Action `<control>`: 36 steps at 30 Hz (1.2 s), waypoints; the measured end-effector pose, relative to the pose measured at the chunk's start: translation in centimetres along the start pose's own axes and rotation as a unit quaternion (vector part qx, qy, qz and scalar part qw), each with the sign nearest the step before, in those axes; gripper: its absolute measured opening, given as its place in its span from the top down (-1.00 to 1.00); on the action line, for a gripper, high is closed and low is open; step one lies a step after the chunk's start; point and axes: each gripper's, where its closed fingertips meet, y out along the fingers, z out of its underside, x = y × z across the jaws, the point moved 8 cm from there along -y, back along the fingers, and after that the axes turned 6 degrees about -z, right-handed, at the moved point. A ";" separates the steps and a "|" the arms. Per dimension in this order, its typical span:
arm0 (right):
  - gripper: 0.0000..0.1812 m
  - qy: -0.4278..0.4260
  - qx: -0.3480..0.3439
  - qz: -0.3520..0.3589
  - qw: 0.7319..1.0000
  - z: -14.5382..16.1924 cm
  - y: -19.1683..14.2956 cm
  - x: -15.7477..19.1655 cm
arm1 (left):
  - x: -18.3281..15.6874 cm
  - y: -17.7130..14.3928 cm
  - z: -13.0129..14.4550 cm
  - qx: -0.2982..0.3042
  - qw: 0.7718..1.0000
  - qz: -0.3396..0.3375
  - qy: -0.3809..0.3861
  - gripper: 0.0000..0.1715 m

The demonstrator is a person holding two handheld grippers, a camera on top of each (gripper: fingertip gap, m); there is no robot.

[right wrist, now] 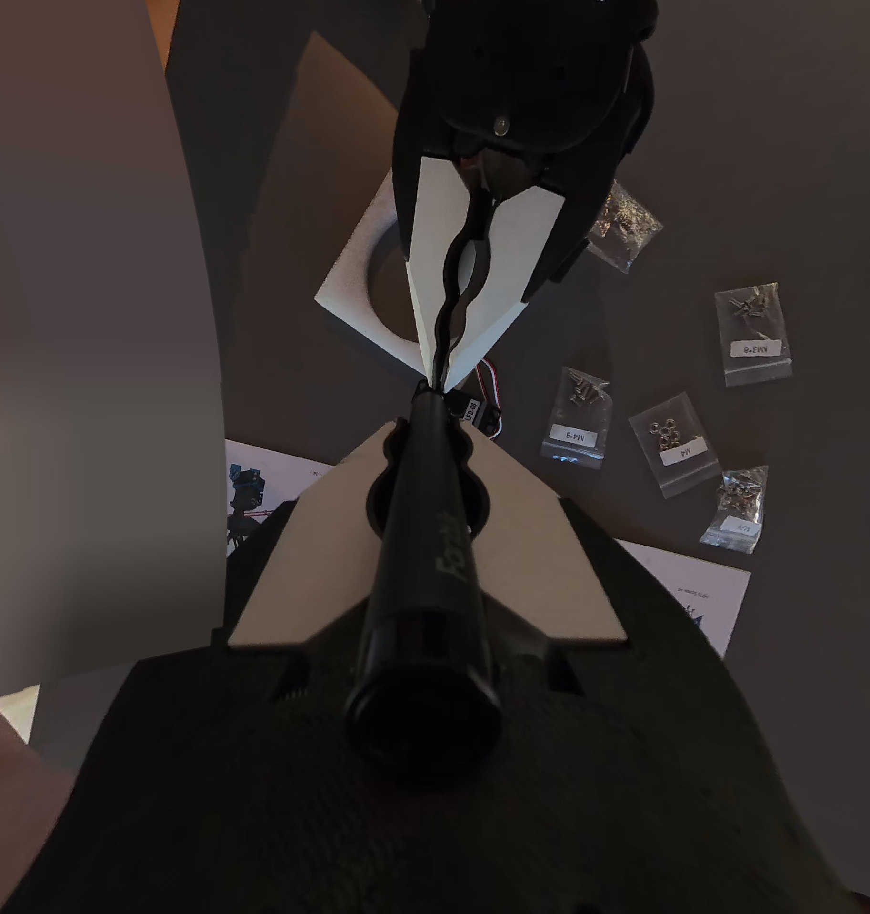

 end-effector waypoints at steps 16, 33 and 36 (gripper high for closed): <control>0.81 -0.039 0.101 -0.004 0.994 -2.6 0.7 0.1 | -0.3 -0.1 -0.7 0.010 1.000 -0.007 -0.006 1.00; 0.82 0.074 0.085 0.038 0.993 -2.9 0.9 0.4 | 0.5 -0.2 -0.5 0.023 0.999 -0.038 -0.027 0.56; 0.82 0.076 0.082 0.041 0.993 -2.9 0.9 0.5 | 0.9 -0.8 -0.1 0.024 0.999 -0.014 -0.047 0.54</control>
